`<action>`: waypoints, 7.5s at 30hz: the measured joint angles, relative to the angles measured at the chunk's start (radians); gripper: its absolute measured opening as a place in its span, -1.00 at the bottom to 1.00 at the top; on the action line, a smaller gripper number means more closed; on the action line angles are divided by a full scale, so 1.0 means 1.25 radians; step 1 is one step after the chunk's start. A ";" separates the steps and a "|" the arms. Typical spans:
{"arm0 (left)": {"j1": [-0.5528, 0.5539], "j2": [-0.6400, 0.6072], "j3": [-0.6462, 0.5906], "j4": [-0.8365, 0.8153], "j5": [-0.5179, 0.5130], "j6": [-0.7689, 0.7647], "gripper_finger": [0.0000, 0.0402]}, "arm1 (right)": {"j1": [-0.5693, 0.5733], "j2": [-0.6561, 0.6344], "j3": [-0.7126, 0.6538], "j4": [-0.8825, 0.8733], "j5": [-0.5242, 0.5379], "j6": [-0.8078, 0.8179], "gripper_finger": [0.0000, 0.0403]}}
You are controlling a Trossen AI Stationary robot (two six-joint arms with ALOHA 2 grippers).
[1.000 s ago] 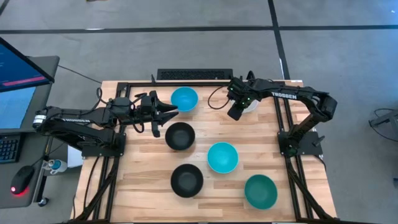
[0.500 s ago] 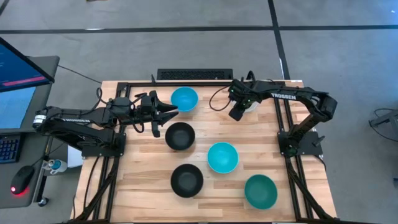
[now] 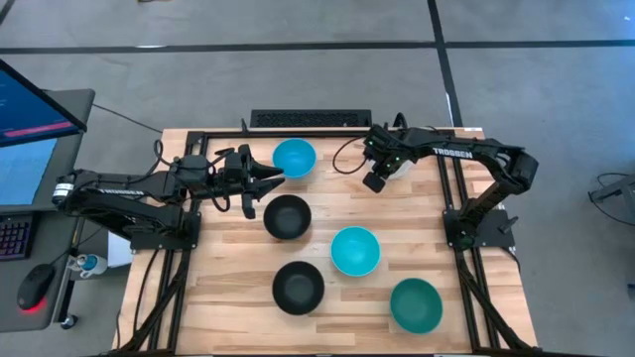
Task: Nest bowls inside each other
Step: Stack the white bowl on top of the light blue bowl
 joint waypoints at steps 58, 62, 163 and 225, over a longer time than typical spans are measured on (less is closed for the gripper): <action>-0.001 0.000 0.000 -0.007 0.002 -0.025 -0.43 | 0.329 -0.082 0.001 -0.135 -0.086 0.030 0.10; -0.002 0.000 0.001 -0.009 0.002 -0.035 -0.43 | 0.342 -0.064 0.000 -0.124 -0.088 0.030 0.14; -0.002 0.002 0.000 -0.006 -0.006 -0.078 -0.43 | 0.556 -0.008 0.016 -0.027 0.078 -0.170 -0.95; -0.003 0.001 0.000 -0.006 0.043 -0.090 -0.43 | 0.823 0.111 0.130 0.059 -0.024 0.142 -0.19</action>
